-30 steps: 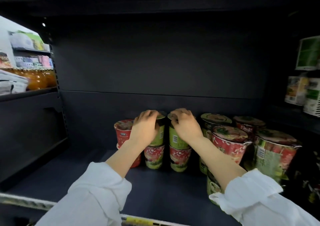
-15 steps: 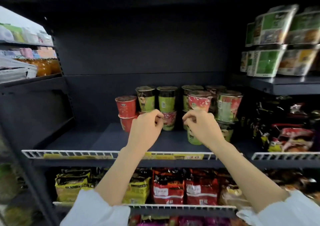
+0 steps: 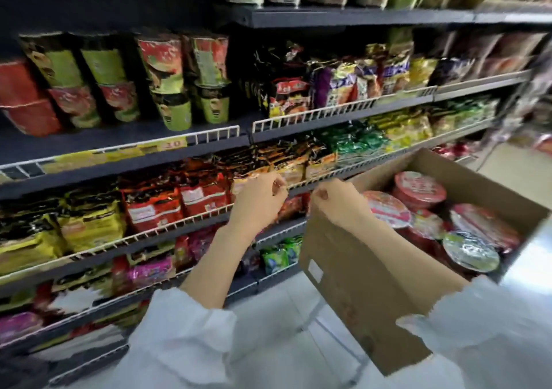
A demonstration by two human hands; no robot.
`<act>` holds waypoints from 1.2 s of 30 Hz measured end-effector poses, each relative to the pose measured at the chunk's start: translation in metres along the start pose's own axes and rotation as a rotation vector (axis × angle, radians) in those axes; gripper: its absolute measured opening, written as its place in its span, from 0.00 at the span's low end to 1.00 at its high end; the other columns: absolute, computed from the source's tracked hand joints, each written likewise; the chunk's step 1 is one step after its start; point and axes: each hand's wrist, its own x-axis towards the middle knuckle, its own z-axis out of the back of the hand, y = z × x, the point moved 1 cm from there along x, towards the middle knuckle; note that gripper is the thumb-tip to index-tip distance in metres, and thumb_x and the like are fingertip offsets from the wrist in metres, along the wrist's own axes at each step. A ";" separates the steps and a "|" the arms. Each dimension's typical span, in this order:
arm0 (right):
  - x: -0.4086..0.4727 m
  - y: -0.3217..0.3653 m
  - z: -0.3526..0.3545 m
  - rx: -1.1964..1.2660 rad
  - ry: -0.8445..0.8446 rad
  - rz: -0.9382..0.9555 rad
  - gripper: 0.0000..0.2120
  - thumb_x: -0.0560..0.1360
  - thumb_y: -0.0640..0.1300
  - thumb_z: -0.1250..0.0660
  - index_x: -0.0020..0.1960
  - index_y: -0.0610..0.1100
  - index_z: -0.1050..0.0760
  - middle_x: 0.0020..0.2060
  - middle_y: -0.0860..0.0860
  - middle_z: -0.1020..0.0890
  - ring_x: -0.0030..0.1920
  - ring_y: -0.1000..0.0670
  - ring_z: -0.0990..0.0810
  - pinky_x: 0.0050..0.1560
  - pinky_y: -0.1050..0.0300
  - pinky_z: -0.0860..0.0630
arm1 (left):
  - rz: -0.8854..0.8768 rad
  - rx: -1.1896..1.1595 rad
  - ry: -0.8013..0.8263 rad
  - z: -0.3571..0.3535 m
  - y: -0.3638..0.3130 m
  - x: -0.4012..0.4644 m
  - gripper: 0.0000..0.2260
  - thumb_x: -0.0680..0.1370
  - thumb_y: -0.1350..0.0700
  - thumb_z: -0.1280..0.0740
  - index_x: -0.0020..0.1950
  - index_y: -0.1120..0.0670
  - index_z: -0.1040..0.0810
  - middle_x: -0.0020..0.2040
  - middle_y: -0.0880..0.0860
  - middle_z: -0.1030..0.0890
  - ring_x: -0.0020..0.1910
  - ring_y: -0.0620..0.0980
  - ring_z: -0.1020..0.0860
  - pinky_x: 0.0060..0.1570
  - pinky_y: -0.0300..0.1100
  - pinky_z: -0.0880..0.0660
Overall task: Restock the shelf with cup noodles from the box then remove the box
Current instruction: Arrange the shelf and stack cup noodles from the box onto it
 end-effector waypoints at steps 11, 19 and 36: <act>-0.021 -0.217 0.043 -0.115 0.100 -0.211 0.15 0.74 0.48 0.37 0.58 0.45 0.23 0.55 0.46 0.19 0.57 0.42 0.22 0.53 0.50 0.24 | -0.034 0.152 0.329 -0.182 -0.130 0.039 0.12 0.78 0.54 0.38 0.59 0.55 0.25 0.58 0.56 0.21 0.55 0.57 0.23 0.52 0.48 0.25; -0.005 -0.330 0.060 -0.264 0.507 -0.332 0.42 0.74 0.56 0.33 0.78 0.45 0.54 0.75 0.38 0.46 0.75 0.36 0.48 0.71 0.44 0.42 | 0.009 0.416 0.522 -0.308 -0.159 0.067 0.29 0.78 0.51 0.38 0.76 0.56 0.44 0.77 0.55 0.44 0.76 0.55 0.46 0.72 0.52 0.42; 0.016 -0.341 0.038 -0.266 0.493 -0.127 0.52 0.66 0.65 0.31 0.77 0.50 0.56 0.73 0.34 0.53 0.73 0.31 0.54 0.69 0.34 0.41 | 0.252 0.109 0.323 -0.317 -0.122 0.066 0.17 0.81 0.61 0.43 0.70 0.56 0.32 0.70 0.55 0.30 0.66 0.54 0.30 0.60 0.44 0.32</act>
